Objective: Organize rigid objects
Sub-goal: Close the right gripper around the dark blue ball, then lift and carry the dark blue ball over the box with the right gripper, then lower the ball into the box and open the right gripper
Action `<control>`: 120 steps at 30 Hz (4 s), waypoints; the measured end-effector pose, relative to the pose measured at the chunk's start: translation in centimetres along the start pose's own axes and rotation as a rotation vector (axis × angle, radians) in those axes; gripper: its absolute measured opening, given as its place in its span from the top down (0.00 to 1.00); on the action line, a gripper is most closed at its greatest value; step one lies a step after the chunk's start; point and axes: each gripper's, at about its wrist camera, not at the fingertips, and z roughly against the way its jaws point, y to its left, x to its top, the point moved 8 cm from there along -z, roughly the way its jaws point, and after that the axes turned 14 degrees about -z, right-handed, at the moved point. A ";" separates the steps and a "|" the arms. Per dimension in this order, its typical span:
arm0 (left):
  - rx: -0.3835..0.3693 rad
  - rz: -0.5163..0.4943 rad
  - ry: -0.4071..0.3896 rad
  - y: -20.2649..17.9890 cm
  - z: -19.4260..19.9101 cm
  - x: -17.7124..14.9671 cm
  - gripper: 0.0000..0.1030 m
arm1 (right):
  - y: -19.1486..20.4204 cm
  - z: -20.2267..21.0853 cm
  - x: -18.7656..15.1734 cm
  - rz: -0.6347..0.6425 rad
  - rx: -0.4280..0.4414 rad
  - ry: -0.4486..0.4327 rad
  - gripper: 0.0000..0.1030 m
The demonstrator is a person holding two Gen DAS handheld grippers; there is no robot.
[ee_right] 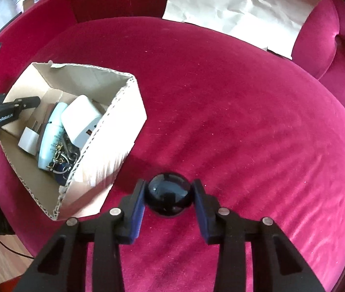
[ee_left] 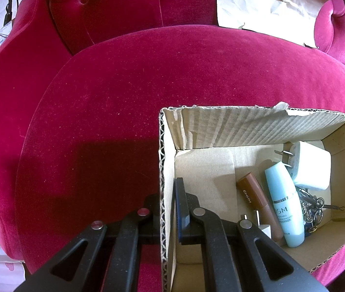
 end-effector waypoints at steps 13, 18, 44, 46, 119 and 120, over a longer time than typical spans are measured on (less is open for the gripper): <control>-0.001 0.002 0.000 -0.1 0.0 -0.1 0.95 | -1.1 0.7 0.2 -0.074 -0.026 -0.014 0.61; -0.002 0.003 0.000 -0.1 0.0 -0.2 0.95 | -1.8 1.6 0.7 -0.101 -0.051 -0.030 0.61; -0.004 0.000 -0.001 -0.1 -0.1 -0.1 0.95 | 2.6 9.2 5.4 -0.038 -0.060 -0.167 0.61; -0.004 0.000 -0.001 0.0 -0.1 -0.1 0.95 | 3.4 9.6 5.7 -0.024 -0.052 -0.175 0.61; -0.012 0.006 0.000 0.1 -0.3 -0.1 0.95 | 13.2 3.4 5.7 0.045 -0.034 -0.172 0.00; -0.012 0.006 -0.001 0.2 -0.2 -0.1 0.95 | 12.9 3.4 5.8 0.040 -0.041 -0.178 0.00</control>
